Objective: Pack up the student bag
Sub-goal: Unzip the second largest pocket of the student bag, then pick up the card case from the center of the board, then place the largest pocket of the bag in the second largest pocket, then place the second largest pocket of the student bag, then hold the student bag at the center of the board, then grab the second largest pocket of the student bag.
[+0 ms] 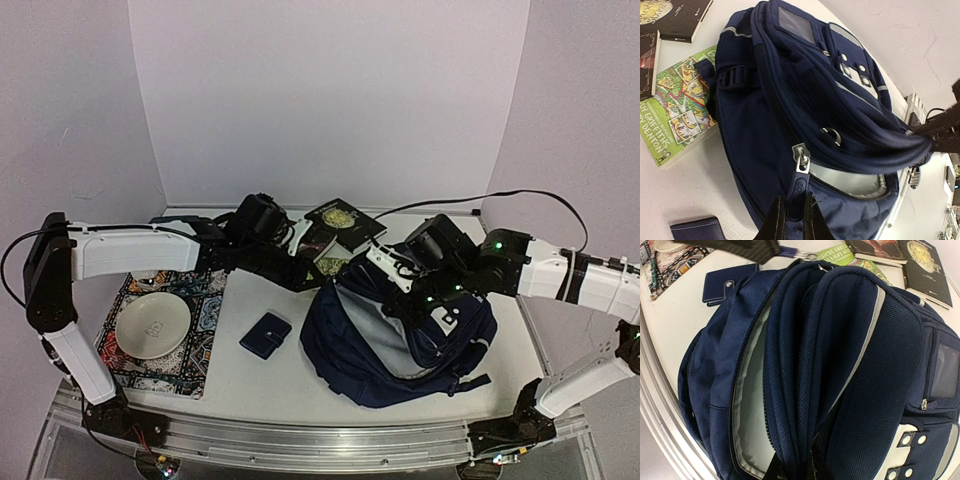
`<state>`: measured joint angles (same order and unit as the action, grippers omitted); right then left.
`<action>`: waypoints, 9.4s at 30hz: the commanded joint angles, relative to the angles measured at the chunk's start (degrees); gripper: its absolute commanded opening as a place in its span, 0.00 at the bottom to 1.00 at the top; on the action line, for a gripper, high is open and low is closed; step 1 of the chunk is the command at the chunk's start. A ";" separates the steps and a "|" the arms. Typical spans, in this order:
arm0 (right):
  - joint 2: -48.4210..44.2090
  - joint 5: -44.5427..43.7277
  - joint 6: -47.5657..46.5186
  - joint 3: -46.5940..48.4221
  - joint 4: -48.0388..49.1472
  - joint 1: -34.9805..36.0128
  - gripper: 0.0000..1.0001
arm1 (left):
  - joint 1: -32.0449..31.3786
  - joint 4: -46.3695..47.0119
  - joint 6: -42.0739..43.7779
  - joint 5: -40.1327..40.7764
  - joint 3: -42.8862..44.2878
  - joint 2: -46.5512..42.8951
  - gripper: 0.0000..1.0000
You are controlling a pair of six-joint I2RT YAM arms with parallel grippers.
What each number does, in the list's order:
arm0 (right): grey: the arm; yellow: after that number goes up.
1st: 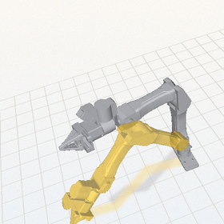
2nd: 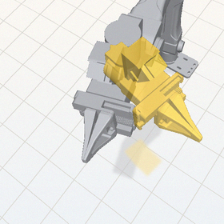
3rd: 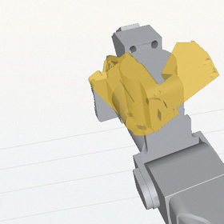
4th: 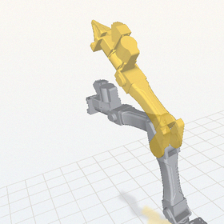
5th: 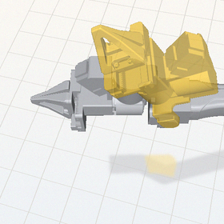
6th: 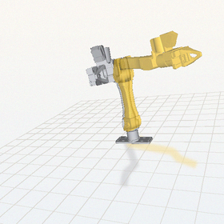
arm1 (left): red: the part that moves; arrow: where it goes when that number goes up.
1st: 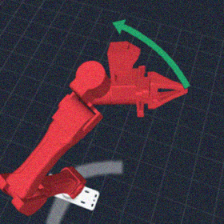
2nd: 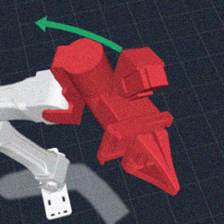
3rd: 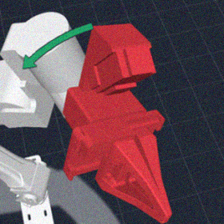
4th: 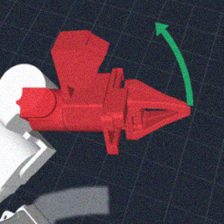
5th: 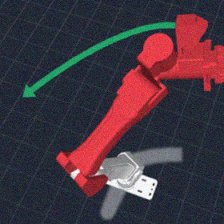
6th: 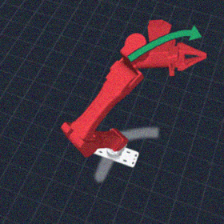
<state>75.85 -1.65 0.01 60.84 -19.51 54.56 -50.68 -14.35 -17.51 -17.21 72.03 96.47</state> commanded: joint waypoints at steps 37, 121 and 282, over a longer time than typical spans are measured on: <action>1.70 -17.83 -1.44 8.73 2.09 -0.78 0.00 | 6.99 4.63 0.03 16.67 -5.43 -0.59 0.79; 7.48 -10.28 4.29 14.62 4.35 -1.78 0.00 | -3.72 4.24 -21.11 -9.05 -6.40 -9.35 0.00; 9.83 6.15 24.61 0.85 15.74 -8.77 0.00 | -5.69 34.69 34.14 -8.69 4.42 26.35 0.60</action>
<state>87.42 -2.17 26.37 60.42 -9.15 44.91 -56.21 16.43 14.75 -27.70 73.63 120.84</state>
